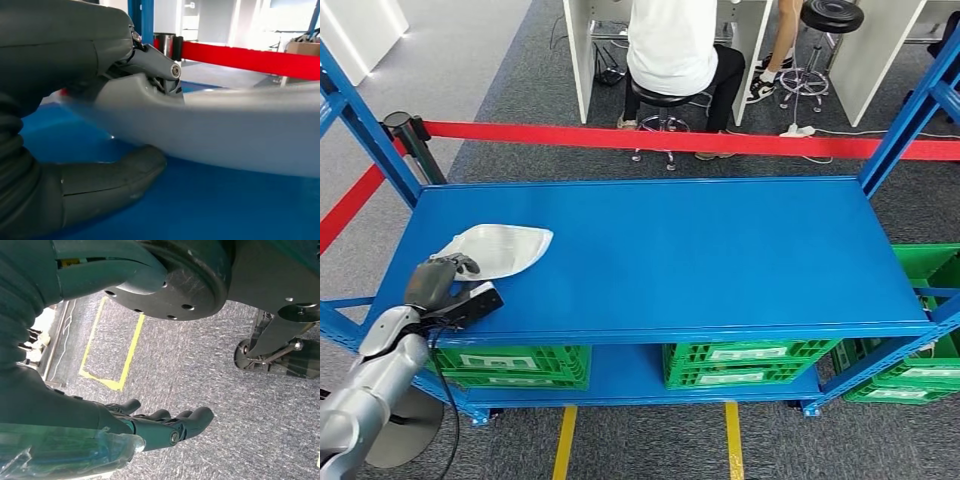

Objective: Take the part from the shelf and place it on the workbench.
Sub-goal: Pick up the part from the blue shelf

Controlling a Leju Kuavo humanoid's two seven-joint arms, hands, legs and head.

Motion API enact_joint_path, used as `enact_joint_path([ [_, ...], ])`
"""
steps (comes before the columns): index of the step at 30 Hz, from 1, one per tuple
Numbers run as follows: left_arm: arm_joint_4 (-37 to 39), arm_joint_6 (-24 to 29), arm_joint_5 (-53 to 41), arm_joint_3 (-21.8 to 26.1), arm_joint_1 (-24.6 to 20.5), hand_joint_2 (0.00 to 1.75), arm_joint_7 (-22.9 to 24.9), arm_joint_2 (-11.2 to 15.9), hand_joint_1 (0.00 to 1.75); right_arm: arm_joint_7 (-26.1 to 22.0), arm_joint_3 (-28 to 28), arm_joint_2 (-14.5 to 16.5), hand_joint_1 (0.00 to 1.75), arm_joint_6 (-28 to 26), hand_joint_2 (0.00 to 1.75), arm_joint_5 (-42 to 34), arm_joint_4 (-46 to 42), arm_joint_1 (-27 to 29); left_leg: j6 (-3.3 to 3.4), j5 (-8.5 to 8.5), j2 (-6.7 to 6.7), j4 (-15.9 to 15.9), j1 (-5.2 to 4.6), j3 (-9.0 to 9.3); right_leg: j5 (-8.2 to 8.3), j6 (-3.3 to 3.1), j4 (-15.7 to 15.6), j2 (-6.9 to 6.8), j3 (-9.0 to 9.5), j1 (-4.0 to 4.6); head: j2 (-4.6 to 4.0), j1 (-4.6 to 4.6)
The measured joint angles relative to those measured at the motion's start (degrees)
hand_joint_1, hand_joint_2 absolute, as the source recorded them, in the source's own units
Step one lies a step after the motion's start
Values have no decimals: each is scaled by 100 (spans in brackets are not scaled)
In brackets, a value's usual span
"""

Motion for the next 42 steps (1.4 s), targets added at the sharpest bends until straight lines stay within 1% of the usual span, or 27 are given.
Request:
enact_joint_path([
  [4,66,25,14,75,-58,175,-34,15,175,-24,-31,1,0,-7,175,9,0,3,0,0,2,-6,-1,12,0,0,0,5,6,-1,0,0],
  [7,76,235,165,181,-10,175,-211,10,175,-57,-60,1,0,-21,175,22,0,7,-1,0,3,-9,-1,15,0,0,0,6,3,-2,0,-1],
  [9,68,547,501,331,106,175,-536,-30,175,-84,-84,1,0,-46,175,22,0,15,-1,0,4,-10,0,15,-1,-1,0,7,-2,-3,0,-1],
  [12,-60,936,1253,714,392,175,-1202,-175,175,-122,-120,1,0,-93,175,22,0,39,-1,-2,5,-10,0,12,-4,-5,-1,6,-9,-5,0,-1],
  [15,-507,949,2020,1145,756,175,-1672,-380,175,-160,-160,1,0,-127,175,32,1,64,-4,-5,5,-10,-1,7,-6,-6,-2,7,-14,-6,0,-1],
  [18,-1015,878,2323,1456,1059,175,-1752,-544,175,-172,-204,1,0,-141,175,53,0,83,-5,-7,6,-10,-1,-4,-8,-7,-2,8,-24,-7,0,-1],
  [24,-1511,814,2397,1716,1365,175,-1725,-679,175,-173,-244,1,0,-142,175,68,0,93,-5,-6,6,-10,0,-15,-7,-7,-2,7,-36,-6,0,-1],
  [26,-1677,648,2667,1792,1450,175,-1775,-726,175,-177,-259,1,0,-146,175,71,1,94,-5,-6,6,-10,0,-16,-7,-7,-2,8,-38,-6,0,-2],
  [28,-2059,245,3262,1916,1609,175,-1822,-824,175,-185,-282,1,0,-156,175,78,1,97,-5,-6,8,-10,0,-19,-7,-7,-2,11,-41,-6,0,-1],
  [30,-2665,-236,3909,2054,1838,175,-1784,-972,175,-195,-321,2,0,-171,175,83,0,102,-5,-7,9,-10,0,-25,-7,-7,-3,11,-46,-7,0,-2],
  [32,-3365,-599,4361,2158,2091,175,-1715,-1130,175,-208,-367,3,0,-185,175,84,0,105,-4,-8,10,-10,-1,-33,-7,-7,-4,11,-51,-7,0,-2],
  [35,-4369,-904,4704,2232,2449,175,-1682,-1314,175,-240,-420,4,0,-202,175,82,0,109,-4,-11,10,-10,-1,-39,-8,-7,-5,11,-53,-7,0,-1],
  [38,-5297,-1236,5027,2243,2783,175,-1679,-1422,175,-284,-490,7,0,-211,175,79,1,115,-7,-13,11,-10,0,-41,-8,-6,-6,11,-58,-7,0,-2],
  [40,-5827,-1443,5266,2252,2953,175,-1656,-1475,175,-300,-539,8,0,-219,175,71,1,115,-7,-13,11,-10,0,-41,-10,-6,-6,9,-60,-6,0,-1],
  [42,-6219,-1529,5360,2271,3073,175,-1640,-1511,175,-308,-582,8,0,-224,175,62,0,115,-7,-14,10,-10,0,-41,-10,-6,-6,8,-60,-5,0,-1],
])
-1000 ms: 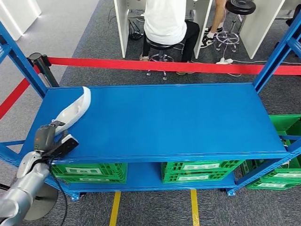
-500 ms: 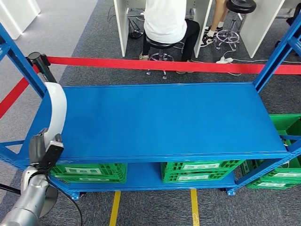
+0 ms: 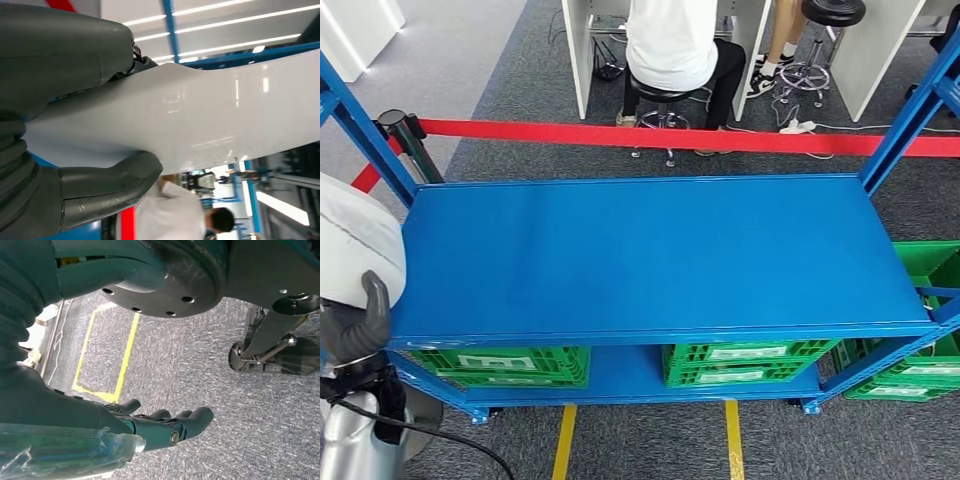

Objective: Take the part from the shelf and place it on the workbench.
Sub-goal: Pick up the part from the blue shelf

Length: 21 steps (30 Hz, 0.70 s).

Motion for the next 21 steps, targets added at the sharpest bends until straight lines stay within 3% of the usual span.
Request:
enact_joint_path([
  [8,-787,21,-339,13,167,175,-80,-45,175,-48,-128,3,0,2,175,1,0,-4,-1,1,0,0,0,0,0,0,0,-2,3,0,0,-1],
  [14,-852,-283,-175,-3,214,175,268,-35,175,-64,-258,4,0,2,175,-69,0,-6,-1,1,-1,0,0,0,0,0,0,-1,2,0,0,1],
  [21,-961,-158,-202,-7,433,175,221,-40,175,-86,-378,16,0,-63,175,-84,0,-3,49,-35,0,24,-35,-2,-5,39,-21,1,29,-41,0,-3],
])
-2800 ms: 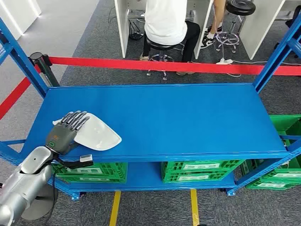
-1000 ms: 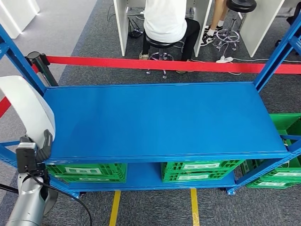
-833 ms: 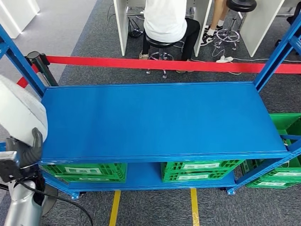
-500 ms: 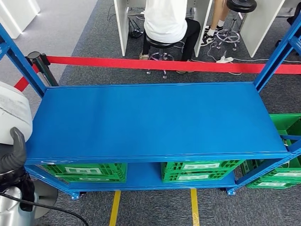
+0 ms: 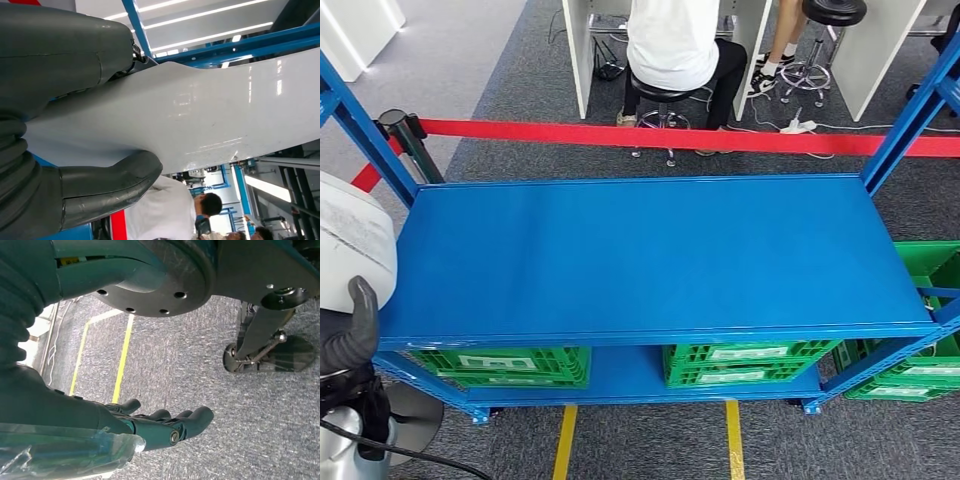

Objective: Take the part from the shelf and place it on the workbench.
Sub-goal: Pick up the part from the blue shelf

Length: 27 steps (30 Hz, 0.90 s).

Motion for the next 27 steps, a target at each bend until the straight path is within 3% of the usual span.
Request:
enact_joint_path([
  [3,-88,8,76,6,135,175,-49,-6,175,-31,-61,5,0,-52,175,-46,-2,-1,54,-2,2,-44,-10,20,-13,51,-35,-2,12,-21,0,-2],
  [5,-146,19,83,13,201,175,-80,-11,175,-56,-104,4,0,-57,175,-72,-5,-4,100,25,14,-133,27,79,-128,89,114,-13,-45,-13,0,16],
  [6,-166,23,84,15,226,175,-89,-14,175,-66,-121,4,0,-58,175,-79,-7,-5,115,39,24,-167,49,108,-275,107,369,-18,-168,-14,0,33],
  [8,-180,27,89,22,269,175,-96,-20,175,-73,-144,4,0,-58,175,-74,-7,-7,123,47,39,-173,58,123,-633,141,1157,-21,-600,-26,0,56],
  [9,-180,34,93,26,291,175,-96,-24,175,-67,-150,4,0,-58,175,-61,-7,-4,120,43,41,-172,63,124,-720,157,1493,-22,-805,-34,0,59],
  [10,-180,44,98,34,311,175,-96,-30,175,-51,-155,4,0,-58,175,-44,-7,-1,111,37,39,-170,73,126,-684,170,1649,-22,-931,-40,0,59],
  [11,-180,58,108,45,329,175,-98,-36,175,-31,-160,3,0,-59,175,-27,-7,5,96,27,35,-165,90,130,-524,185,1581,-22,-948,-47,0,60],
  [13,-180,86,132,80,366,175,-113,-50,175,16,-168,1,0,-66,175,-3,-7,8,29,-10,27,-127,138,137,-38,237,875,-27,-697,-81,0,61],
  [15,-180,104,153,127,387,175,-141,-60,175,29,-172,9,0,-70,175,2,-7,8,-69,-44,16,-64,157,127,260,234,318,16,-436,-96,0,71],
  [19,-174,119,160,213,382,175,-183,-78,175,-58,-194,20,0,-54,175,-25,-10,-3,-190,-41,-5,-4,153,77,302,53,294,75,-470,-86,0,62],
  [21,-165,122,165,252,360,175,-190,-84,175,-105,-219,19,0,-55,175,-39,-13,-10,-209,-313,23,295,151,-68,358,-54,296,66,-546,-78,0,49],
  [24,-138,130,182,291,306,175,-208,-87,175,-100,-255,19,0,-58,175,-51,-14,-9,-188,-966,42,1396,105,-495,458,-166,294,37,-699,-29,0,37],
  [25,-127,138,185,297,300,175,-214,-87,175,-75,-267,19,0,-60,175,-54,-14,-3,-161,-1037,42,1620,86,-552,496,-181,294,28,-752,-5,0,38],
  [26,-120,147,185,299,300,175,-221,-87,175,-37,-280,19,0,-62,175,-55,-14,2,-122,-993,42,1646,63,-508,536,-190,295,24,-803,19,0,38],
  [27,-115,160,185,301,300,175,-226,-87,175,11,-291,19,0,-63,175,-56,-14,6,-70,-855,42,1453,34,-352,579,-193,295,24,-851,41,0,39],
])
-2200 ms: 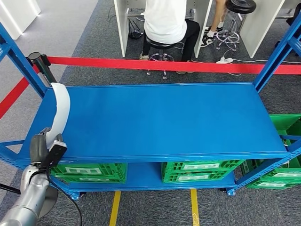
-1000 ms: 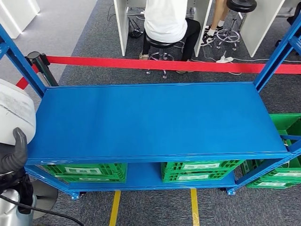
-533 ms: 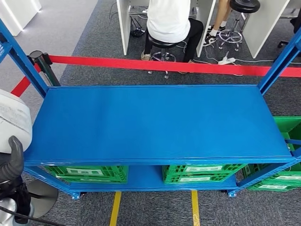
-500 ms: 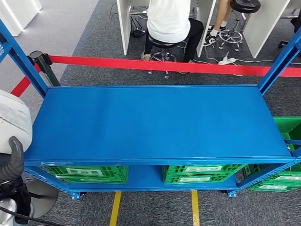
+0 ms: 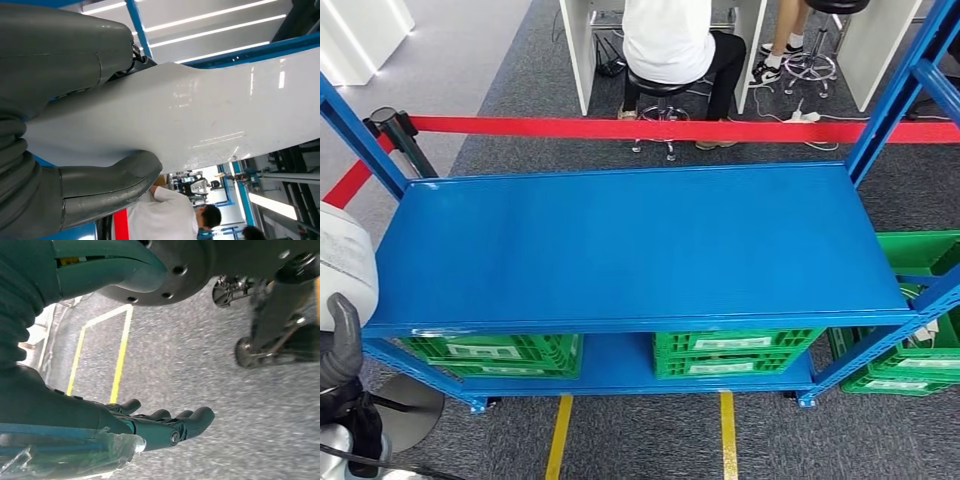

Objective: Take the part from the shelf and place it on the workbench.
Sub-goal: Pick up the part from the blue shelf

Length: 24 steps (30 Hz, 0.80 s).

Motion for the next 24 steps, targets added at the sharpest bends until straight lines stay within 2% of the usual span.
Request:
enact_joint_path([
  [2,2,31,-1,1,-5,175,-6,3,175,106,-18,4,0,2,175,2,1,4,132,271,3,-769,-76,510,85,3,1,4,-76,31,0,1],
  [3,1,50,-3,2,-8,175,-8,5,175,155,-24,8,0,5,175,7,1,8,169,333,7,-1124,-106,728,127,14,-1,6,-101,40,0,4],
  [4,1,72,-6,3,-11,175,-10,7,175,196,-27,11,0,11,175,13,1,11,188,345,10,-1363,-131,858,170,36,-7,5,-116,42,0,3],
  [5,1,91,-9,5,-11,175,-11,9,175,231,-28,15,0,17,175,19,1,14,191,339,13,-1478,-148,902,215,67,-22,4,-124,38,0,0],
  [7,1,118,-14,9,-7,175,-13,11,175,272,-32,18,0,37,175,28,1,28,202,441,19,-1543,-146,856,287,142,-61,0,-140,31,0,-11],
  [8,0,127,-20,10,-4,175,-10,12,175,279,-36,20,0,49,175,32,2,37,231,506,25,-1563,-132,817,213,175,-26,-5,-177,29,0,-7],
  [9,-1,139,-27,11,-1,175,-8,12,175,277,-40,22,0,62,175,36,2,47,257,576,31,-1585,-113,767,41,206,102,-11,-233,27,0,2],
  [11,-2,160,-40,17,9,175,-2,12,175,253,-57,26,0,79,175,42,3,57,289,699,40,-1589,-95,630,-523,258,722,-30,-409,9,0,19],
  [12,-2,165,-43,21,15,175,0,12,175,239,-66,28,0,84,175,44,3,58,287,758,43,-1586,-94,557,-740,282,1096,-35,-477,1,0,21],
  [13,-2,167,-45,24,19,175,3,12,175,228,-73,28,0,85,175,45,3,59,282,817,47,-1582,-94,483,-837,298,1384,-38,-498,-3,0,20],
  [14,-2,167,-45,26,20,175,5,13,175,221,-78,28,0,87,175,45,3,59,273,873,51,-1578,-94,410,-798,308,1493,-40,-433,-5,0,21],
  [15,-2,167,-46,27,22,175,7,13,175,218,-80,28,0,88,175,45,2,59,260,926,53,-1575,-92,344,-663,312,1389,-42,-266,-7,0,21],
  [16,-2,168,-46,28,23,175,8,13,175,216,-83,28,0,89,175,46,2,55,242,976,54,-1568,-90,283,-512,313,1074,-44,10,-10,0,20],
  [18,-5,177,-48,32,24,175,10,17,175,184,-87,31,0,88,175,50,-1,36,186,1068,53,-1549,-95,188,-476,294,235,-35,619,-3,0,16],
  [19,-9,185,-50,34,22,175,11,22,175,147,-91,36,0,88,175,54,-1,26,156,1112,53,-1540,-98,165,-530,270,-71,-28,796,5,0,14],
  [20,-13,195,-52,35,19,175,13,30,175,99,-97,42,0,89,175,57,-2,18,125,1155,53,-1539,-99,153,-594,236,-215,-20,858,20,0,13],
  [22,-20,213,-61,35,16,175,15,46,175,13,-107,54,0,95,175,61,-2,10,61,1215,51,-1541,-87,141,-543,129,-243,-26,789,29,0,17],
  [23,-26,222,-65,37,19,175,15,56,175,-15,-112,57,0,98,175,61,-2,4,25,1149,49,-1504,-80,114,-499,68,-242,-36,752,26,0,15],
  [24,-31,232,-69,40,21,175,16,68,175,-31,-115,61,0,102,175,61,-2,-4,-10,981,48,-1383,-75,64,-442,11,-250,-48,703,17,0,11],
])
